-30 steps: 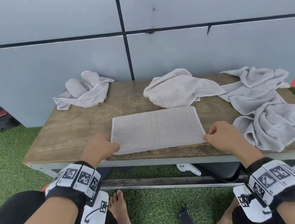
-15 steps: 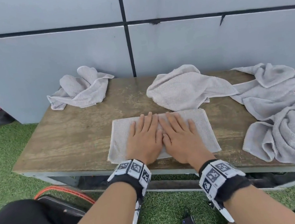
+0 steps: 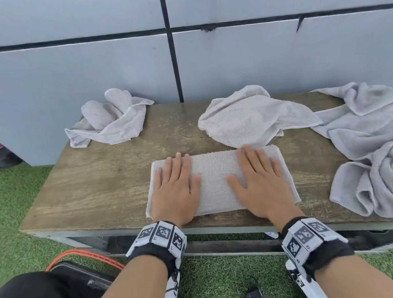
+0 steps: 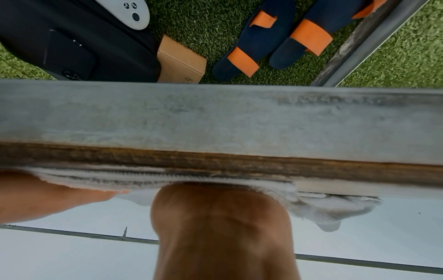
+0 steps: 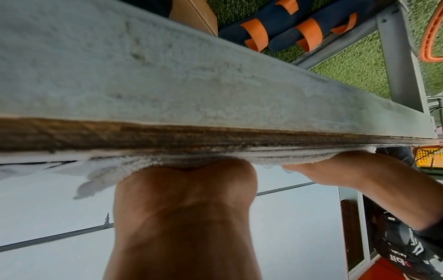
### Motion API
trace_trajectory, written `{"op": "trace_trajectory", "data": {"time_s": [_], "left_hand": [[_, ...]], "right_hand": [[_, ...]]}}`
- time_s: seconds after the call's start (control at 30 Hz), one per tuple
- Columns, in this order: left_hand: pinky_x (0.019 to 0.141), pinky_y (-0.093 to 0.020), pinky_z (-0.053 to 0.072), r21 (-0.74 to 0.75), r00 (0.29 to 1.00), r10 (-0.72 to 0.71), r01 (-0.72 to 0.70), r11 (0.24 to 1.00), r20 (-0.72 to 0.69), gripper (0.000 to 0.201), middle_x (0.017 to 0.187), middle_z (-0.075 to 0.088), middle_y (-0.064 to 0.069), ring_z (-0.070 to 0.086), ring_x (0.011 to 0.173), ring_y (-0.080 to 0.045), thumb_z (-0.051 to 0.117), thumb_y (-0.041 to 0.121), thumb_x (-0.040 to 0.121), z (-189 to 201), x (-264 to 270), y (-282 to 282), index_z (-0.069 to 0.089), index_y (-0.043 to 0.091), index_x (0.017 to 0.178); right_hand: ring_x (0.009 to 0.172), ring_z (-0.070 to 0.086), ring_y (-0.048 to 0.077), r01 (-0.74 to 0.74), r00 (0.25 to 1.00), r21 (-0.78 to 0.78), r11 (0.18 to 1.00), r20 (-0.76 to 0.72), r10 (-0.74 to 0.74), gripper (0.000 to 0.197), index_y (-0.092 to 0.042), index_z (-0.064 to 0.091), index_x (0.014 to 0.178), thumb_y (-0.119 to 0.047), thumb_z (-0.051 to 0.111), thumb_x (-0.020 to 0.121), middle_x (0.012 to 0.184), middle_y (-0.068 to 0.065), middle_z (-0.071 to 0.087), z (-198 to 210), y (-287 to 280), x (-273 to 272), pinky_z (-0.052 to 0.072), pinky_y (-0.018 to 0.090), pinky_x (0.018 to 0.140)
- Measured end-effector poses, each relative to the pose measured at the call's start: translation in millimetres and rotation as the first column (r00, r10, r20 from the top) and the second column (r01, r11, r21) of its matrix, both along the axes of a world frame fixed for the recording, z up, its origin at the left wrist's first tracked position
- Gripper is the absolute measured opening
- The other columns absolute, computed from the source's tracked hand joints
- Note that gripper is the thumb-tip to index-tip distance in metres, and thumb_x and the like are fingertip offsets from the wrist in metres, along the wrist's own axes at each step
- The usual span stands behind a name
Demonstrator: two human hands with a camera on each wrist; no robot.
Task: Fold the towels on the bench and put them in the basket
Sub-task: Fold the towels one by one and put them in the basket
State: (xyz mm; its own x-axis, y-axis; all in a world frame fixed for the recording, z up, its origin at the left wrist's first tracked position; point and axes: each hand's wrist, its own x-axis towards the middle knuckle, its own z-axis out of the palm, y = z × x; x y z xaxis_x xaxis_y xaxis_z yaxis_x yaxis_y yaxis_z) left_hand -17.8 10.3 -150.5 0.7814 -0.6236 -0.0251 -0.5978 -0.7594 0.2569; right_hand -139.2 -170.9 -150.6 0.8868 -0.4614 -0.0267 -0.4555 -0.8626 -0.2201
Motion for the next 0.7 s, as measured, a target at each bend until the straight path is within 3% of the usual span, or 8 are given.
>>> {"op": "trace_trajectory", "data": {"time_s": [0.2, 0.53, 0.7], "left_hand": [[0.125, -0.037, -0.008, -0.014, 1.000, 0.020, -0.020, 1.000, 0.002, 0.064, 0.168, -0.012, 0.007, -0.015, 0.153, -0.010, 0.008, 0.054, 0.104, -2, 3, 7, -0.006, 0.027, 0.160], [0.126, -0.040, -0.005, -0.032, 0.997, 0.077, -0.078, 0.996, -0.023, 0.064, 0.168, -0.011, 0.008, -0.015, 0.153, -0.010, 0.008, 0.053, 0.104, -3, 5, 20, -0.004, 0.025, 0.161], [0.126, -0.042, -0.005, -0.025, 0.994, 0.107, -0.108, 0.994, -0.024, 0.065, 0.168, -0.010, 0.007, -0.013, 0.154, -0.011, 0.007, 0.053, 0.104, -4, 5, 25, -0.003, 0.024, 0.161]], "right_hand": [[0.155, -0.013, 0.015, 0.033, 0.999, -0.046, 0.998, -0.001, -0.033, 0.082, -0.025, -0.005, 0.161, -0.072, 0.009, 0.095, 0.169, -0.008, -0.012, -1, -8, -7, -0.003, 0.043, 0.126], [0.154, -0.017, 0.013, 0.107, 0.994, 0.028, 0.994, -0.021, -0.106, 0.084, -0.024, -0.008, 0.161, -0.073, 0.011, 0.094, 0.168, -0.008, -0.017, -1, -23, -20, -0.002, 0.044, 0.126], [0.155, -0.010, 0.019, 0.226, 0.974, 0.115, 0.967, 0.006, -0.228, 0.089, -0.019, -0.007, 0.161, -0.074, 0.017, 0.095, 0.169, 0.003, -0.013, -1, -28, -31, -0.003, 0.043, 0.126]]}}
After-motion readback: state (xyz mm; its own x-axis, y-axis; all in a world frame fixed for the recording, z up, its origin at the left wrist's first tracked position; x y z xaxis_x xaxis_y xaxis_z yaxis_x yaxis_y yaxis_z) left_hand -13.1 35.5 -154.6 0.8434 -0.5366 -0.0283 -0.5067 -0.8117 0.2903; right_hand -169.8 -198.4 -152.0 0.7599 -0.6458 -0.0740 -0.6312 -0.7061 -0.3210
